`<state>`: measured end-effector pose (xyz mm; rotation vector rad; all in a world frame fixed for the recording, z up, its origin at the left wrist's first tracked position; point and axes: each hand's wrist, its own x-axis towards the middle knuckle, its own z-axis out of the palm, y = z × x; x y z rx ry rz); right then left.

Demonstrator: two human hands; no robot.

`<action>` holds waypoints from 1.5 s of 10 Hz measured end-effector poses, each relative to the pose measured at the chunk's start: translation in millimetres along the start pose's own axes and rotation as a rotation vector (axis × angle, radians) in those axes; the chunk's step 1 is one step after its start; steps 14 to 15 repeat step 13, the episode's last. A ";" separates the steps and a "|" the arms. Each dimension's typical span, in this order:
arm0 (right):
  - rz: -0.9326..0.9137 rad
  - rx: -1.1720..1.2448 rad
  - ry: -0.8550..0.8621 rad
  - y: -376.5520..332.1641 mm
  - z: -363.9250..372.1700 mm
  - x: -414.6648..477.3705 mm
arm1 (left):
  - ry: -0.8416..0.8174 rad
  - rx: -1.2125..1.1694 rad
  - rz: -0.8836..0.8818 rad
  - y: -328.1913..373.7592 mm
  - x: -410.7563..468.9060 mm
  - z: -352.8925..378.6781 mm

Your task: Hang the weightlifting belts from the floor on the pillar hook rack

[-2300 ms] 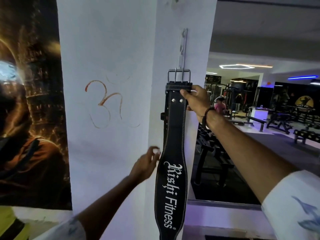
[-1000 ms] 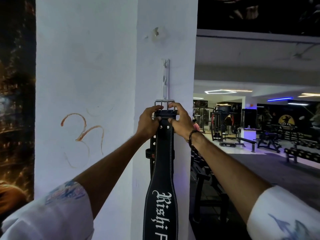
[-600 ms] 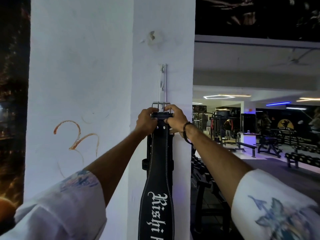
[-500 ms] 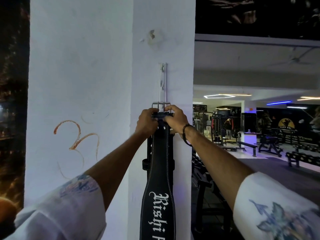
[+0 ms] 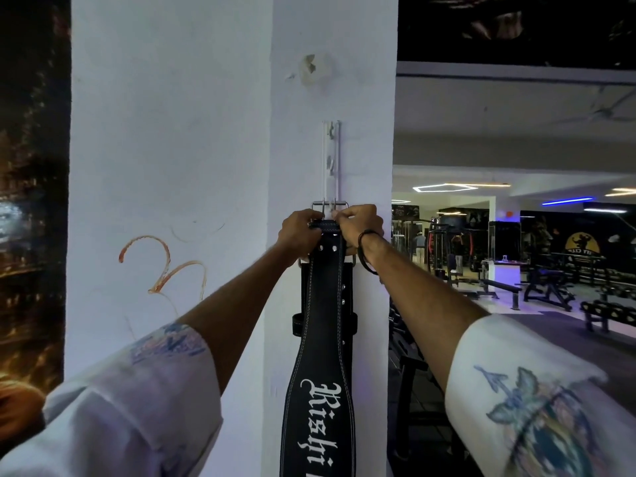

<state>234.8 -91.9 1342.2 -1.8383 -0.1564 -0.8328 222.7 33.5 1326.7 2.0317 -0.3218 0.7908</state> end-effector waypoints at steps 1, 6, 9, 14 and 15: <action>0.035 0.001 0.011 4.7 0.7 -3.9 | 0.005 0.064 0.018 -1.0 -6.5 3.1; 0.064 -0.047 0.056 -0.5 -3.0 -3.5 | 0.195 0.193 -0.055 10.6 5.7 7.0; 0.095 -0.053 0.005 2.8 -4.9 6.1 | 0.188 0.192 -0.142 9.4 24.6 11.2; -0.029 -0.407 -0.345 -8.9 -37.8 -45.6 | -0.085 0.562 0.168 1.6 -43.3 -30.9; -0.029 -0.407 -0.345 -8.9 -37.8 -45.6 | -0.085 0.562 0.168 1.6 -43.3 -30.9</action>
